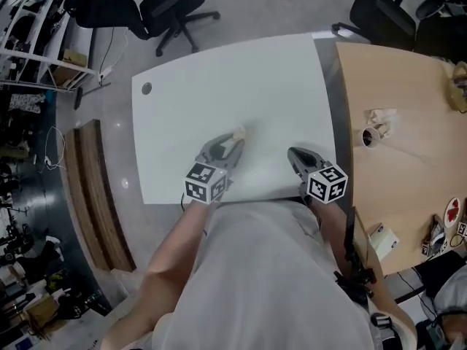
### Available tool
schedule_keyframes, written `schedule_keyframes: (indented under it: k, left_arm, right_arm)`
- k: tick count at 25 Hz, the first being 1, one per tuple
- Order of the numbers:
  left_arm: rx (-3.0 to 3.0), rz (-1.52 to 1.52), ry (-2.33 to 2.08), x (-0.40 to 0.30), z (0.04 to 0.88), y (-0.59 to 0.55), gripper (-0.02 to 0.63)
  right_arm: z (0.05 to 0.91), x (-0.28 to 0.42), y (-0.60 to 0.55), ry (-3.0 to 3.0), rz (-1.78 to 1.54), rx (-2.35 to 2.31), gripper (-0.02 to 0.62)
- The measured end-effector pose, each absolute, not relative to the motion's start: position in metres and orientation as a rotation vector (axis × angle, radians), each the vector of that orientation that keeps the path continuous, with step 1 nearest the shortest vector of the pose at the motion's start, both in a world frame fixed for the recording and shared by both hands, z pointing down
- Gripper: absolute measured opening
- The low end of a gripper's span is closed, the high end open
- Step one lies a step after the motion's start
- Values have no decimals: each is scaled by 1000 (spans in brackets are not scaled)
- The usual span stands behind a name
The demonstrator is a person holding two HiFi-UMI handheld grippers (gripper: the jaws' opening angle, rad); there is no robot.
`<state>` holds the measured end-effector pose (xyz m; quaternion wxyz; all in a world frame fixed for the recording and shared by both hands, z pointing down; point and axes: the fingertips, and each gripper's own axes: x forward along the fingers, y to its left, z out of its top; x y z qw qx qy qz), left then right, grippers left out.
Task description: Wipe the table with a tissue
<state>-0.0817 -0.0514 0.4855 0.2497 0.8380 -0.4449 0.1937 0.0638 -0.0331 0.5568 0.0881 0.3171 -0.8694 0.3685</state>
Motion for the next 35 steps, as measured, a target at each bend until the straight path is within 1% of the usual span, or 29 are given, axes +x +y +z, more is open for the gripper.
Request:
schedule_keyframes:
  k: [7,12,17,26,35]
  left_arm:
    - [2196,440,-1279,-129,475,9,101]
    - [2207,405,-1331,-124,477,19,101]
    - [2265,288,-1348,-118,461,14,101]
    - [2303,262,-1374,-126,465,33,101]
    - [2315,234,-1382,-146,466,70,101]
  right_arm:
    - [535,40,-62,-2650,1003,935,17]
    - [524,48,-68,-2663,960,927,17]
    - [510,43,-53,-2682,865,924,17]
    - [465,33,-23,-2776,652,917,17]
    - [456,13,20,-2776,624,915,17]
